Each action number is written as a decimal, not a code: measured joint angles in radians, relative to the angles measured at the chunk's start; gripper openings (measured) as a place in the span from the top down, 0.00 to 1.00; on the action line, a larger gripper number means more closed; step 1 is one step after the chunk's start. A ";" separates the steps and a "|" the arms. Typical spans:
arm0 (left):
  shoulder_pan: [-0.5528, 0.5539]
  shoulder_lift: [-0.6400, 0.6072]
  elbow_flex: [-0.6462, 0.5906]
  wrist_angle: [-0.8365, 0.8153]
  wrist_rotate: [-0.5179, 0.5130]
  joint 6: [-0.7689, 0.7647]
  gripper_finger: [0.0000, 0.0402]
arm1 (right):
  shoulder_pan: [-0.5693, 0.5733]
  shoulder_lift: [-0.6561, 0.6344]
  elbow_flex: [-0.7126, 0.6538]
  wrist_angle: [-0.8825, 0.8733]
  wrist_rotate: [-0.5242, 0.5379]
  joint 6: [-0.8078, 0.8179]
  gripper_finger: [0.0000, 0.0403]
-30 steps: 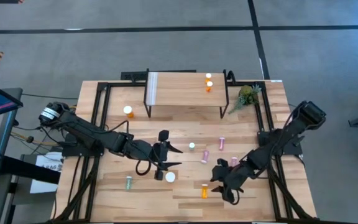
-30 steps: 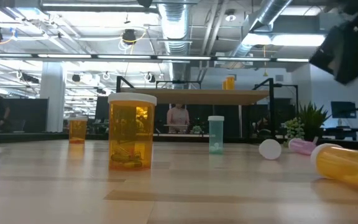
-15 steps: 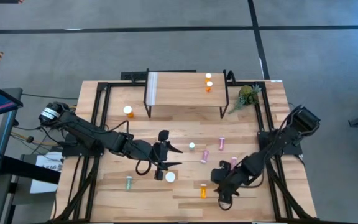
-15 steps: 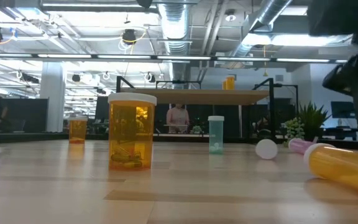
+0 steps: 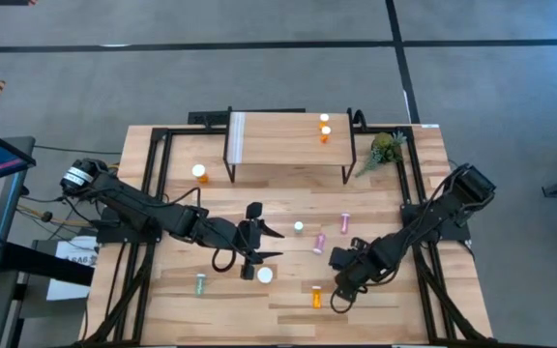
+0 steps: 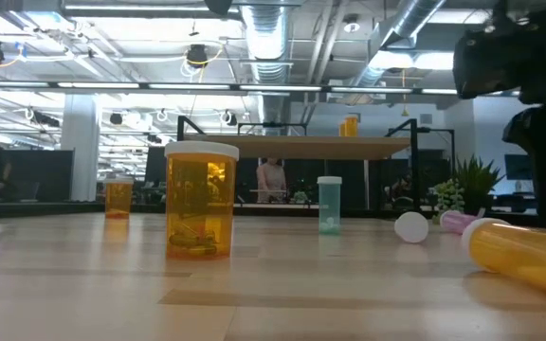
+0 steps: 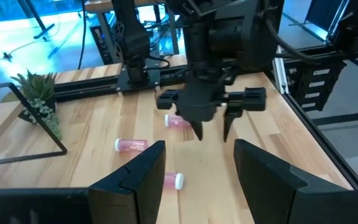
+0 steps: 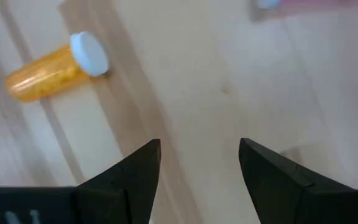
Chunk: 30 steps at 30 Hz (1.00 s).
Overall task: Pick and place medicine bottles onto shelf by color
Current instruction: Put the small orange pill bottle on the shelf aligned with the small orange pill bottles
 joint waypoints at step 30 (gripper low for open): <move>-0.062 0.000 0.000 0.045 -0.104 -0.094 0.55 | 0.097 0.011 0.090 0.252 0.081 0.270 0.41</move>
